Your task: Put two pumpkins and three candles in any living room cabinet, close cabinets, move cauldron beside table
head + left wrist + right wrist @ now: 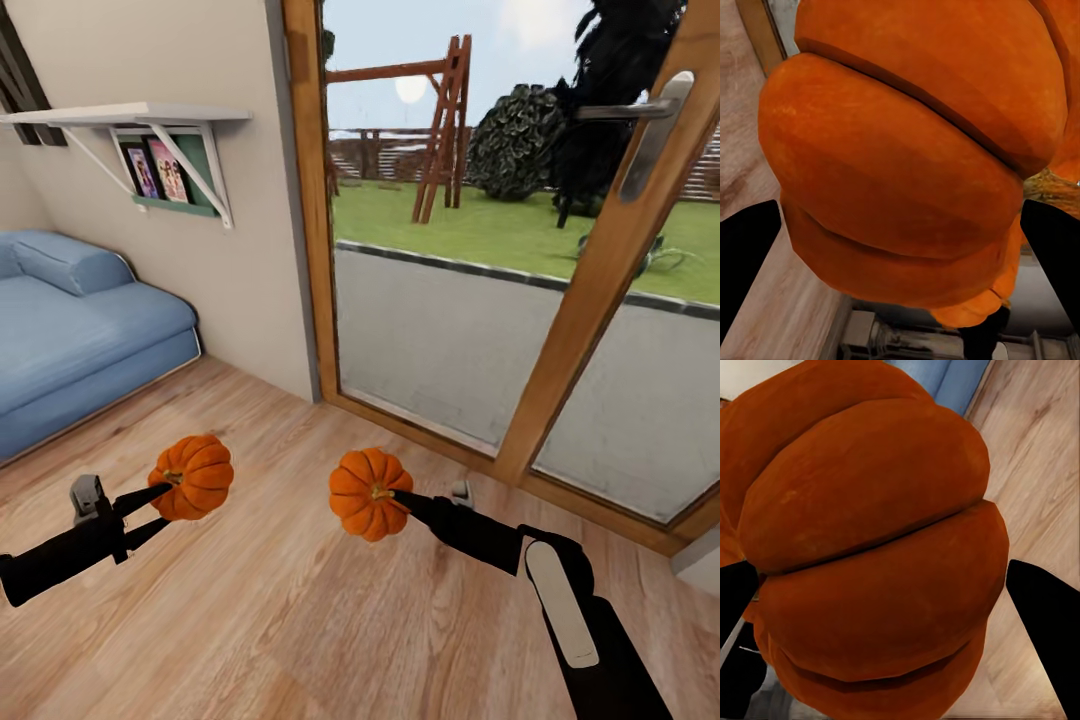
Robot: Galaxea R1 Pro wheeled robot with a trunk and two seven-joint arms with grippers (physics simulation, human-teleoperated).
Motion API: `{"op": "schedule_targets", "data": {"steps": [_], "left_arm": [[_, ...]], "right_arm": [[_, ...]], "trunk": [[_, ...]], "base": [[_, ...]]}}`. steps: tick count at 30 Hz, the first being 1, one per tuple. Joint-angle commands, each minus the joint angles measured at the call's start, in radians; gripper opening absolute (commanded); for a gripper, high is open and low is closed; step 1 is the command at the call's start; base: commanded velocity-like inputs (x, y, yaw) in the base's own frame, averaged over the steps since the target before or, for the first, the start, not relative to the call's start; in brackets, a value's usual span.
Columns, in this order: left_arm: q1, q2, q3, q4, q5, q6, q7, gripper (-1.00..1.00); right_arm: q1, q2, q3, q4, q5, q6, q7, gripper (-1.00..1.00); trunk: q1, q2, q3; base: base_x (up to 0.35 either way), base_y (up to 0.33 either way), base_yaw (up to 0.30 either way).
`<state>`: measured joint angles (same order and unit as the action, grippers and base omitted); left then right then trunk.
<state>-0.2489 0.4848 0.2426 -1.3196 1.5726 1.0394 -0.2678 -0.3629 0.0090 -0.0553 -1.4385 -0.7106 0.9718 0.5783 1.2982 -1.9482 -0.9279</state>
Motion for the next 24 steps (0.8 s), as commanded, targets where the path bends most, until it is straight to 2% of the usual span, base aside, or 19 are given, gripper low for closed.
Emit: {"op": "schedule_targets", "data": {"steps": [1, 7, 24], "left_arm": [[-0.001, 0.000, 0.010, 0.002, -0.008, 0.004, -0.009, -1.00], [-0.001, 0.000, 0.027, 0.001, -0.006, 0.005, -0.010, -1.00], [-0.001, -0.002, 0.020, -0.001, -0.006, 0.005, -0.010, -1.00]], "right_arm": [[-0.001, 0.001, -0.002, 0.000, 0.001, 0.007, 0.006, -1.00], [-0.001, -0.001, -0.003, 0.000, 0.001, 0.008, 0.007, -1.00], [-0.001, 0.005, 0.003, 0.000, 0.003, 0.005, 0.006, -1.00]], "trunk": [[0.000, 0.000, -0.001], [0.000, 0.000, -0.001], [0.000, 0.000, -0.001]], "base": [[-0.092, 0.000, 0.262], [-0.284, 0.000, 0.278], [-0.345, 0.000, 0.287]]}}
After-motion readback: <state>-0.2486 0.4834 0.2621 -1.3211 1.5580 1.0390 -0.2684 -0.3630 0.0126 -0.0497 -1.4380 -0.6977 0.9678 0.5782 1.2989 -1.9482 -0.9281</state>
